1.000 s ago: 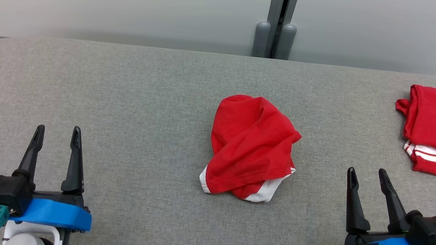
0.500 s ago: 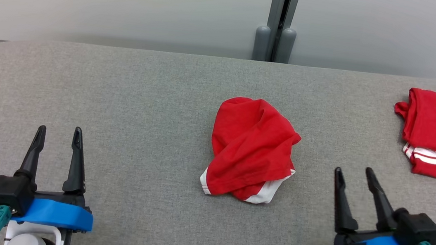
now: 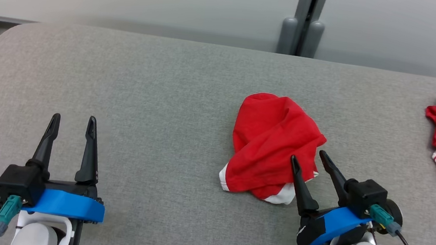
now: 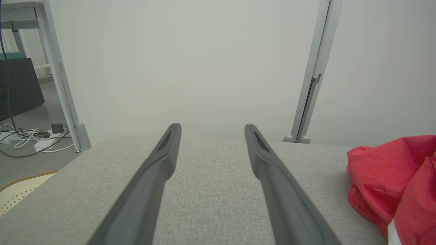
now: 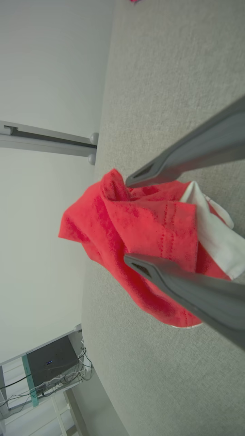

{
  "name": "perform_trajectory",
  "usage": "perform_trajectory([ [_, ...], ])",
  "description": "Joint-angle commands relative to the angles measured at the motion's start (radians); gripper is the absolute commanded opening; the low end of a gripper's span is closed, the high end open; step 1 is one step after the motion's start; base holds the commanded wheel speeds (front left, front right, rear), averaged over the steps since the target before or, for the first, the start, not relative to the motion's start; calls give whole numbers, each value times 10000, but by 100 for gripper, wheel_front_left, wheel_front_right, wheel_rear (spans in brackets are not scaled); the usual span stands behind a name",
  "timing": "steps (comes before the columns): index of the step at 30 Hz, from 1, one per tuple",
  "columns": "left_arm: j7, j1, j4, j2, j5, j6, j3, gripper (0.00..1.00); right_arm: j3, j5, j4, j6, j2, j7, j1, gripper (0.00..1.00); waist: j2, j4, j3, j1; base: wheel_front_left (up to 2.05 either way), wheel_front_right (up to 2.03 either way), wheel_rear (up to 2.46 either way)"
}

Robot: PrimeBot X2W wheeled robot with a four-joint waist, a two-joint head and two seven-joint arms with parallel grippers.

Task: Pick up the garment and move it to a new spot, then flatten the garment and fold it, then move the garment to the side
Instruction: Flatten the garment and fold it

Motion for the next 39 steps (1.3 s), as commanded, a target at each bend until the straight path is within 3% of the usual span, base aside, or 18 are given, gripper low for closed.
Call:
perform_trajectory([
  [1,-29,-118,-3,-36,49,-37,-39,100,19,-19,222,2,-18,-70,-165,100,0,167,137,-1,0,0,0],
  [5,-28,-182,50,-61,54,-70,7,100,156,162,1166,2,-18,-252,-525,100,0,385,244,-1,0,0,0],
  [6,-30,-193,59,-65,59,-77,22,100,229,222,1372,2,-17,-285,-594,84,0,414,246,-1,0,0,0],
  [7,-28,-194,68,-76,71,-65,19,100,269,303,1539,2,-17,-338,-697,0,0,447,247,-1,0,0,0],
  [15,-28,-337,62,-122,85,-106,-5,100,1432,1196,1513,2,-15,-624,-1699,0,0,695,326,-1,0,0,0],
  [22,-30,-498,64,-189,59,-141,-115,100,3632,2249,1114,2,-16,-672,-2524,0,0,1042,481,-1,0,0,0],
  [31,-30,-551,122,-274,-36,-158,-163,100,6714,3828,1464,2,-22,-675,-2741,0,0,1394,665,-1,0,0,0],
  [33,-28,-553,151,-290,-50,-159,-147,100,7415,4122,1562,2,-20,-661,-2691,100,0,1384,700,-1,0,0,0],
  [39,-30,-539,148,-311,-56,-99,-50,100,8057,4431,1647,2,-22,-684,-2995,100,0,1090,679,-1,0,0,0],
])
